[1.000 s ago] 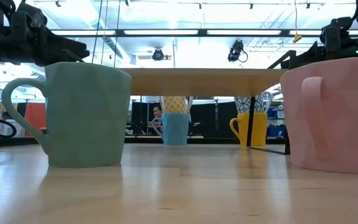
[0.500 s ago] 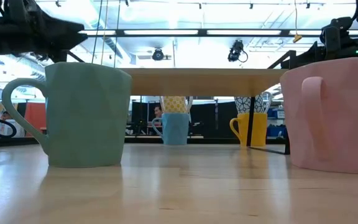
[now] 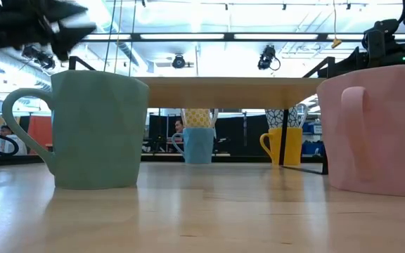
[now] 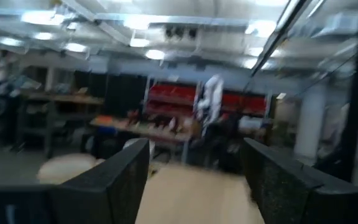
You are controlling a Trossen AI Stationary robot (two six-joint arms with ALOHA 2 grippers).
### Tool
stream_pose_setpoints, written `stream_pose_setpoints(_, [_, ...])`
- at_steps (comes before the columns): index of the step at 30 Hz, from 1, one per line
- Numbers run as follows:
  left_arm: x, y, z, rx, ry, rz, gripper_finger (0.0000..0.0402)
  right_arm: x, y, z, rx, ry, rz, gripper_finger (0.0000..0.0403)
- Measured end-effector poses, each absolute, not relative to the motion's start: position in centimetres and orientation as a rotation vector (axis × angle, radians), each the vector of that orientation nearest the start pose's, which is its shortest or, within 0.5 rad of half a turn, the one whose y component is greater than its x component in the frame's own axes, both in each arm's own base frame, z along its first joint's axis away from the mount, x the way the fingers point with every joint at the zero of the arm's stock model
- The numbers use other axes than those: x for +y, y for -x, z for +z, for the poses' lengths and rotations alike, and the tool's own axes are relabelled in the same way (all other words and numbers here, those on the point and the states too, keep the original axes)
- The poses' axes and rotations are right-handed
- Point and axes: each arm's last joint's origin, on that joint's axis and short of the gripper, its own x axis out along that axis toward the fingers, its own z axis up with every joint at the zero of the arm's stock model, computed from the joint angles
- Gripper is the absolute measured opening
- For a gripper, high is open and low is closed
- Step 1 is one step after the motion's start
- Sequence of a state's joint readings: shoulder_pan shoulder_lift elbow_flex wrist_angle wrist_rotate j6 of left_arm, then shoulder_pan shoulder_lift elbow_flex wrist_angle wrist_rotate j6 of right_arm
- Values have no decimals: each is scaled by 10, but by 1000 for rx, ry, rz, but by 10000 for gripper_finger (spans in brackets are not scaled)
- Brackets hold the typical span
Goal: Place coffee mugs
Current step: Put the gray patterned mug on the shelf
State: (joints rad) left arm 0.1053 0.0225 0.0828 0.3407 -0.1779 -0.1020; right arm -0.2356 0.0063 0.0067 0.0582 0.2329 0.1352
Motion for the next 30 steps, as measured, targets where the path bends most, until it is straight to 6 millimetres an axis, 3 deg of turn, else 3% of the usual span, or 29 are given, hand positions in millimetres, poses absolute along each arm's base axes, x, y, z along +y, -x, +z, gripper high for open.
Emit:
stream_pose_setpoints(7, [8,-92,268,-307,122,186,263,-29,-92,171,-91,-133,-464,133])
stream_pose_setpoints(16, [-10,-136,309,122,76,64,263,-29,-92,171,-91,-133,-464,133])
stream_pose_setpoints(25, [-54,-160,330,548,136,-139,263,-29,-93,171,-90,-133,-464,133])
stream_pose_setpoints(30, [-83,-164,326,753,265,-166,263,-29,-92,171,-91,-133,-464,133])
